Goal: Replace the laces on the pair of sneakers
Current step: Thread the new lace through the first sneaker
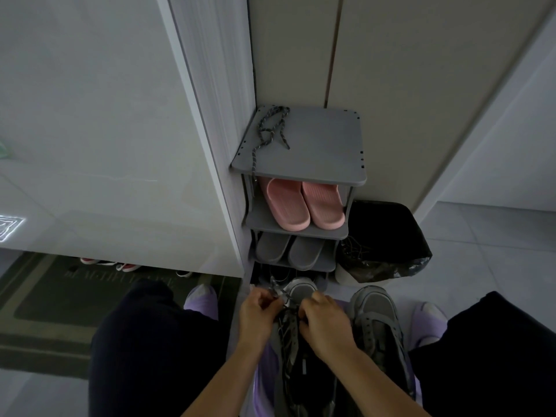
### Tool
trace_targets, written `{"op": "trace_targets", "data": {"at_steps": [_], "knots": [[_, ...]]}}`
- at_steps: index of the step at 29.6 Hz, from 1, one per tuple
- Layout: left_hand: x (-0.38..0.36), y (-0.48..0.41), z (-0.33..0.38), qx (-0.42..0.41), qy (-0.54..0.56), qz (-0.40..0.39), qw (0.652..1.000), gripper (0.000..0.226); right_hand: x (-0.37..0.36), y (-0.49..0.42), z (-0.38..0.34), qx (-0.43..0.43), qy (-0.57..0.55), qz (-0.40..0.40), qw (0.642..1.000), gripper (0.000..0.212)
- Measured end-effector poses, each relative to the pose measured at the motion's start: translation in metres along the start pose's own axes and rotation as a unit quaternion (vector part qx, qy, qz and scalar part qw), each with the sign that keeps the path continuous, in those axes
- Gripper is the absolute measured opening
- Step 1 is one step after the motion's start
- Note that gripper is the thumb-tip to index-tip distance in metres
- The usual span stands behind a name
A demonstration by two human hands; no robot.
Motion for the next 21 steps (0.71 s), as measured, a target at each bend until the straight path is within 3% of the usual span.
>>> {"op": "trace_targets", "data": {"at_steps": [3, 7, 11, 17, 21], "knots": [[-0.007, -0.001, -0.001, 0.0, -0.039, -0.033, 0.999, 0.027, 0.001, 0.001, 0.003, 0.042, -0.07, -0.011, 0.997, 0.016], [0.0, -0.007, 0.009, -0.027, -0.063, -0.009, 0.998, 0.031, -0.001, 0.002, 0.009, 0.063, -0.111, -0.048, 0.991, 0.016], [-0.014, 0.0, -0.001, -0.007, -0.104, -0.077, 0.992, 0.029, 0.0, 0.002, 0.01, 0.07, -0.118, -0.058, 0.989, 0.015], [-0.012, 0.005, -0.006, -0.001, -0.091, -0.062, 0.994, 0.028, -0.009, 0.003, 0.025, -0.023, -0.196, -0.05, 0.979, 0.008], [-0.016, 0.008, -0.008, -0.005, -0.122, -0.061, 0.991, 0.032, -0.011, -0.001, 0.035, -0.079, -0.143, -0.054, 0.985, 0.019]]}}
Point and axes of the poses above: each hand's wrist, its own y-axis away from the middle knuckle, its own x-axis out of the back of the hand, z = x × y, the point moved 10 cm from there along -y, towards the middle knuckle
